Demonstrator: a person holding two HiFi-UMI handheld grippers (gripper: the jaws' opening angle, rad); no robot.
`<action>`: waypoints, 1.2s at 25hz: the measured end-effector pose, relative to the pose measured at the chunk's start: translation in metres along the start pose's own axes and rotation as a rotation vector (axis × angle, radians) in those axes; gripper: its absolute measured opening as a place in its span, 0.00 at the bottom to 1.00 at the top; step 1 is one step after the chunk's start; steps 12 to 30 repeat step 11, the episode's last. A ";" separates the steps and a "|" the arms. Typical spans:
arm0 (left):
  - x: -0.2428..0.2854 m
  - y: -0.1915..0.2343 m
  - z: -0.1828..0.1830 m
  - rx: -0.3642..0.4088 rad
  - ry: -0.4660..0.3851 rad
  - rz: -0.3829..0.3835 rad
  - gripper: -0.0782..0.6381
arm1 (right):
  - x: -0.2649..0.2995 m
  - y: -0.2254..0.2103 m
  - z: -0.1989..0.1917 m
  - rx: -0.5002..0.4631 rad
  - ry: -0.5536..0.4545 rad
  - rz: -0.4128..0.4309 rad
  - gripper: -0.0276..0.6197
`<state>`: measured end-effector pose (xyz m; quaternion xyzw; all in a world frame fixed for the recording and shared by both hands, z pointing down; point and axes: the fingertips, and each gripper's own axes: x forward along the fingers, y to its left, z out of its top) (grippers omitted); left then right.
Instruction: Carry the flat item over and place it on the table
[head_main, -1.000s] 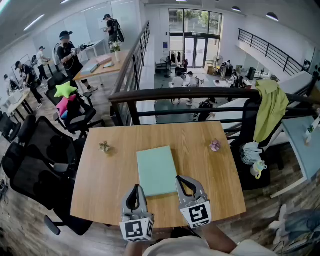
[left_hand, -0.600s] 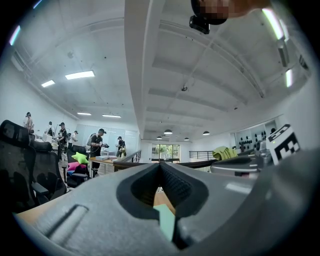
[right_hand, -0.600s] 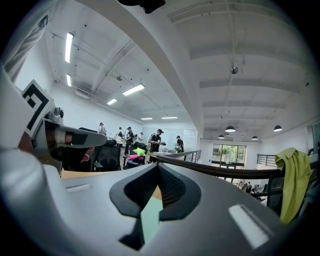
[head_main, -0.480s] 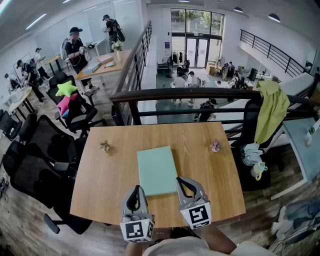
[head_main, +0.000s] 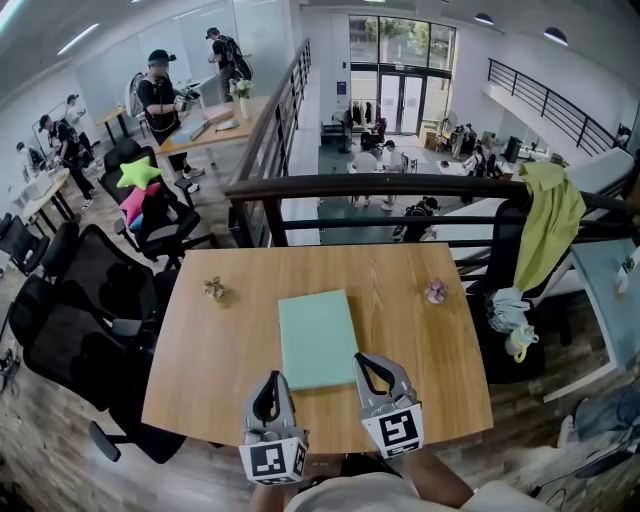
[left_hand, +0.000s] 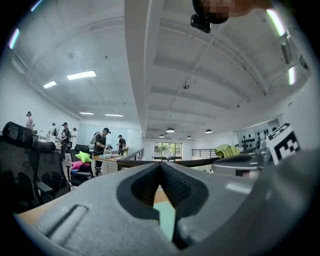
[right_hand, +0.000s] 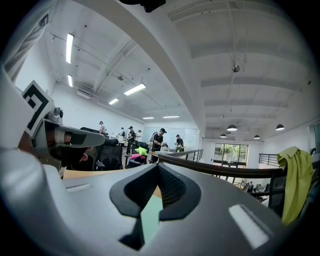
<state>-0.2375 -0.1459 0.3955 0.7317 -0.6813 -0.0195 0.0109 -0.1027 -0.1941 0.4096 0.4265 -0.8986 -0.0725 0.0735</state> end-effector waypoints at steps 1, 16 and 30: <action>0.000 0.001 0.000 0.003 0.002 0.002 0.11 | 0.001 0.000 0.000 -0.001 -0.001 0.002 0.06; 0.000 -0.001 -0.002 -0.010 0.003 0.005 0.11 | 0.001 0.000 0.000 -0.009 -0.001 0.014 0.06; 0.000 -0.001 -0.002 -0.010 0.003 0.005 0.11 | 0.001 0.000 0.000 -0.009 -0.001 0.014 0.06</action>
